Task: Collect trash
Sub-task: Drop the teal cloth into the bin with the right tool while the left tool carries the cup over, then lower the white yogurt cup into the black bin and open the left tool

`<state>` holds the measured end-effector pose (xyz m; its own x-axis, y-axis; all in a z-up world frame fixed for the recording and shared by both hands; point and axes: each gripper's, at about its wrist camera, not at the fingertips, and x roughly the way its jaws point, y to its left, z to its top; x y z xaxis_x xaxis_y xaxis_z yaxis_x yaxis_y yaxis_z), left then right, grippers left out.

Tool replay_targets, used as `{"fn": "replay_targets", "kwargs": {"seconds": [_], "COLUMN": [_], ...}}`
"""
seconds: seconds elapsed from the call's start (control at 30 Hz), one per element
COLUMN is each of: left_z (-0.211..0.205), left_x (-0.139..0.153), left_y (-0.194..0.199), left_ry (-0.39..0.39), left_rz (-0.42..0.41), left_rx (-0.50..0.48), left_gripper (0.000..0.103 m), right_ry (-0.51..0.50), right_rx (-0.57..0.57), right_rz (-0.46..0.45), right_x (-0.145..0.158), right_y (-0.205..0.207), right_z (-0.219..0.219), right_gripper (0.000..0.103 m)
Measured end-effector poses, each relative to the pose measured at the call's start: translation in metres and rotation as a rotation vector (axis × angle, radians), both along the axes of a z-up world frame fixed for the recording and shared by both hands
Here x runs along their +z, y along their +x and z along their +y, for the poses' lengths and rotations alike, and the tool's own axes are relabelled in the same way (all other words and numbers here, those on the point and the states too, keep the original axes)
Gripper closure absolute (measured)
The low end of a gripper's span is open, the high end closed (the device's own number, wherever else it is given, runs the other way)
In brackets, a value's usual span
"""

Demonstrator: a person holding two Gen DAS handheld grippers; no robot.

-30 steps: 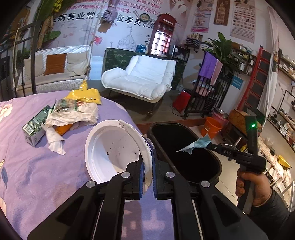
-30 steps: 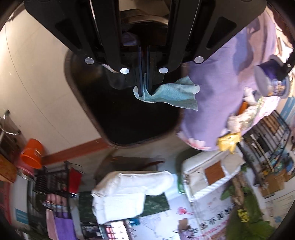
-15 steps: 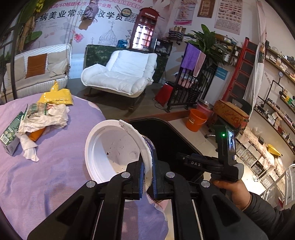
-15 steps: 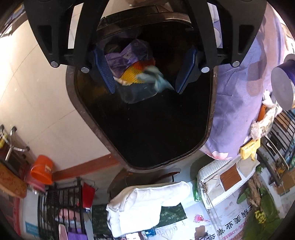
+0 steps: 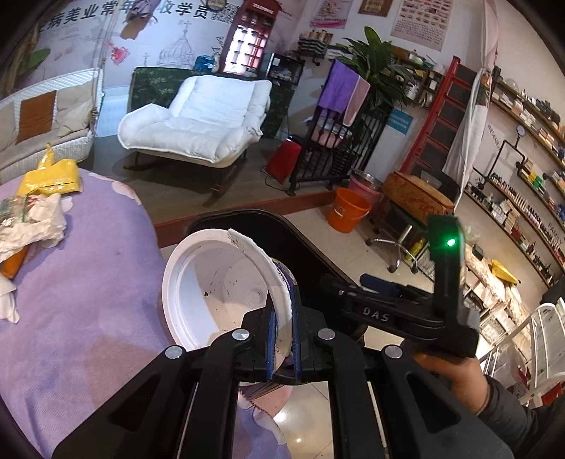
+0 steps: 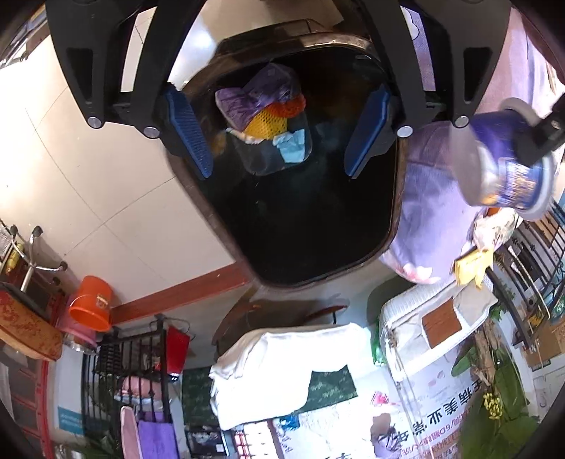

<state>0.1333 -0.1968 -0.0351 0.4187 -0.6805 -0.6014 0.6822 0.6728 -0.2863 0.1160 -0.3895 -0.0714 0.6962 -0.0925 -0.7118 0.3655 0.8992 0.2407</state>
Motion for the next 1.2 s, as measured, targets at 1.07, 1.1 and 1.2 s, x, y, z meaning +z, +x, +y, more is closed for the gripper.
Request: {"fn": "replay_targets", "kwargs": {"seconds": [1.07,1.1,1.2], "left_z": [-0.084,-0.083,-0.082], "left_x": [-0.049,-0.049,-0.046], "left_y": [0.017,0.016,0.014], "left_ry": [0.189,0.191,0.191], "left_rz": [0.079,0.072,0.067], "left_rx": [-0.125,-0.117,-0.101], "left_gripper": [0.019,0.019,0.017], "right_ry": [-0.001,0.000,-0.001], "right_rx": [-0.195,-0.197,-0.196], "right_rz": [-0.029,-0.030,-0.029], "right_x": [0.008,0.008,0.008], "right_y": [-0.040,-0.040,-0.038], "right_z": [-0.063,-0.064,-0.064], "right_gripper": [0.017,0.016,0.016]}}
